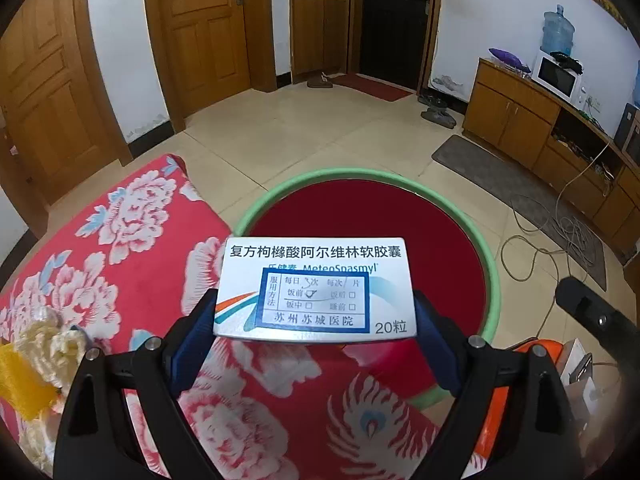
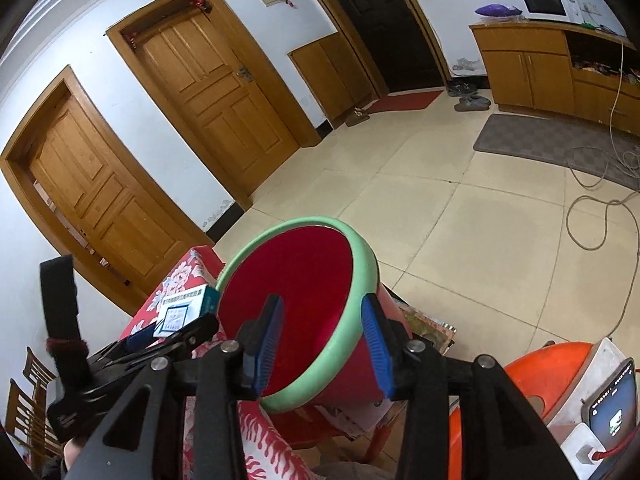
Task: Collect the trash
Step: 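Carry the medicine box over the red bin and open the left tool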
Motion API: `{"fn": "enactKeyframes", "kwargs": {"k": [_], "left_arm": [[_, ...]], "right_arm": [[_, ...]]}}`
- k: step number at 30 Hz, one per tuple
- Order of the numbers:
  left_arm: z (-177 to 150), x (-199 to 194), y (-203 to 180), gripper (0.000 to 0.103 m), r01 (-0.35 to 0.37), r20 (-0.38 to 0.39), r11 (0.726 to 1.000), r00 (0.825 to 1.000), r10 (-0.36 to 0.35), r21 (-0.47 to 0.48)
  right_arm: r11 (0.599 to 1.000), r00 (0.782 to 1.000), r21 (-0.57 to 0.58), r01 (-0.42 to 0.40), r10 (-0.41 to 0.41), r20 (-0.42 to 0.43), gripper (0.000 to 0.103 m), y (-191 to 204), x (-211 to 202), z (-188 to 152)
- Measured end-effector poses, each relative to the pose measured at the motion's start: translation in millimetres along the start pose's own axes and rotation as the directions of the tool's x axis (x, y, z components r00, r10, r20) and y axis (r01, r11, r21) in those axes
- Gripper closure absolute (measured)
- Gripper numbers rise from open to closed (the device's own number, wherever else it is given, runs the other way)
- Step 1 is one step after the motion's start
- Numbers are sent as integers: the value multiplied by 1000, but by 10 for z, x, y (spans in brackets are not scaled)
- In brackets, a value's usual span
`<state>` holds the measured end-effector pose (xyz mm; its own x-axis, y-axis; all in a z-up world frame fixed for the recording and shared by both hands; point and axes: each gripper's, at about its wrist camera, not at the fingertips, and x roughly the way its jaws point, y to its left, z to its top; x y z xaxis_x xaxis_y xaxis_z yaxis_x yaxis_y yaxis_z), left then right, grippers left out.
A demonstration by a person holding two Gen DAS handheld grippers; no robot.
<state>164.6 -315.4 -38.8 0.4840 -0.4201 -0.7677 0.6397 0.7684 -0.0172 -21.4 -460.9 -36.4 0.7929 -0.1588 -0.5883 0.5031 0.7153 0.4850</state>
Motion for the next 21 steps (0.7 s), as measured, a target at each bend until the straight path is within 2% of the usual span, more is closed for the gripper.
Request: {"fn": "enactKeyframes", "kwargs": {"k": [9, 21], "left_arm": [[-10, 29, 71, 7, 0, -9, 999, 1000, -1, -41], [-88, -268, 240, 7, -17, 0, 994, 1000, 17, -105]], "right_arm": [[1000, 1000, 12, 3, -3, -12, 59, -47, 39, 20], [1000, 1000, -4, -17, 17, -8, 59, -21, -72, -25]]}}
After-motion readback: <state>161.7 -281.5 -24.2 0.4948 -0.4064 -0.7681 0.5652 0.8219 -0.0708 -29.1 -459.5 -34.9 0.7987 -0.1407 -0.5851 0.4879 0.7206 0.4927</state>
